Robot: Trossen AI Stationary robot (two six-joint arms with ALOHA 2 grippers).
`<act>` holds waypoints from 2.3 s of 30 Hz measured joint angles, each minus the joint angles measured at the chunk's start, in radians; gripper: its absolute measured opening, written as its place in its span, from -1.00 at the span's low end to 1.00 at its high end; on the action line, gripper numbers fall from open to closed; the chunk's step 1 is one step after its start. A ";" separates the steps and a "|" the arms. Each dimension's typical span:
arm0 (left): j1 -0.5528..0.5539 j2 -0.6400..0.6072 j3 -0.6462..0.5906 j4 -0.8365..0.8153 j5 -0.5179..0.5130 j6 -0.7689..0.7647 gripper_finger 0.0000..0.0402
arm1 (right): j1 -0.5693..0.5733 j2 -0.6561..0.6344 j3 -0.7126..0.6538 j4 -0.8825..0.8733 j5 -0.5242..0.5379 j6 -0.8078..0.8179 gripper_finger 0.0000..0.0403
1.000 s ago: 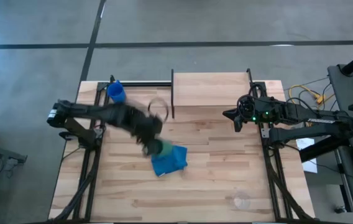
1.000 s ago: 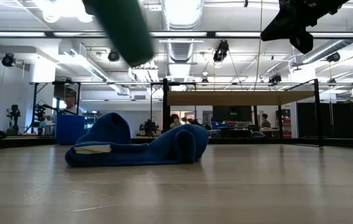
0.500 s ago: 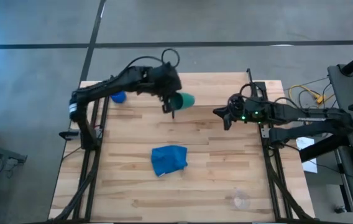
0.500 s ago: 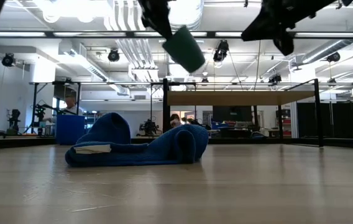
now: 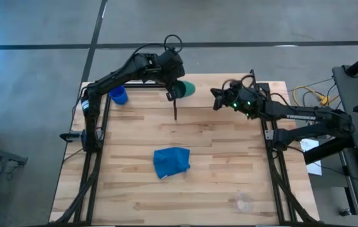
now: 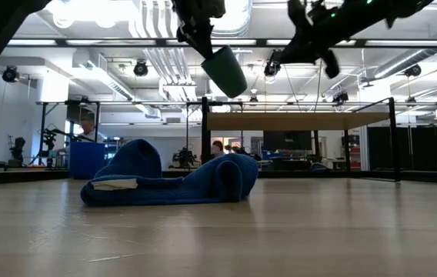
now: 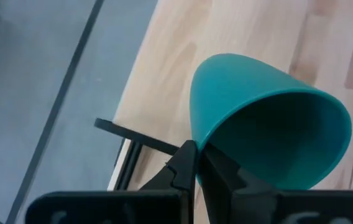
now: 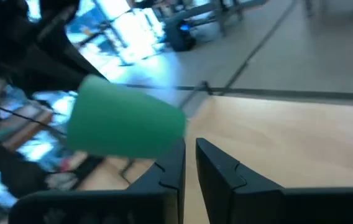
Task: Stack small to large cups/mugs on shelf
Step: Put the green cup on the shelf
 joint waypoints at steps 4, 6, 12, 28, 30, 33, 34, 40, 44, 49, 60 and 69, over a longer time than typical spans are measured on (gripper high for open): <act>0.000 0.000 -0.001 -0.016 0.010 -0.004 -1.00 | -0.077 0.101 0.023 0.110 -0.131 0.027 -0.83; 0.000 0.000 0.000 -0.024 0.027 -0.004 -1.00 | -0.103 0.146 0.047 0.125 -0.171 0.049 -0.83; 0.005 0.008 -0.008 -0.006 0.032 -0.004 -1.00 | -0.118 0.274 0.155 0.124 -0.249 0.055 -0.83; 0.027 0.013 -0.034 0.075 0.034 -0.003 -1.00 | -0.117 0.431 0.408 -0.168 -0.252 -0.008 -0.83; 0.029 0.013 -0.034 0.095 0.039 -0.003 -1.00 | -0.116 0.412 0.405 -0.176 -0.240 -0.010 -0.83; 0.033 0.013 -0.034 0.138 0.053 0.001 -1.00 | -0.119 0.388 0.405 -0.206 -0.236 -0.003 -0.83; 0.034 0.013 -0.034 0.145 0.057 0.004 -1.00 | -0.120 0.385 0.404 -0.213 -0.235 -0.001 -0.83; 0.037 0.042 -0.034 0.159 0.072 -0.001 -1.00 | -0.131 0.381 0.403 -0.280 -0.237 0.007 -0.83; 0.040 0.065 -0.034 0.158 0.064 -0.003 -1.00 | -0.134 0.381 0.399 -0.329 -0.222 0.008 -0.83; 0.047 0.067 -0.034 0.169 0.063 0.000 -1.00 | -0.144 0.381 0.393 -0.329 -0.216 0.013 -0.83; 0.054 0.067 -0.032 0.187 0.188 -0.057 -1.00 | -0.159 0.381 0.391 -0.326 -0.213 -0.002 -0.83; 0.067 0.067 -0.028 0.191 0.208 -0.057 -1.00 | -0.189 0.381 0.390 -0.335 -0.340 0.044 -0.83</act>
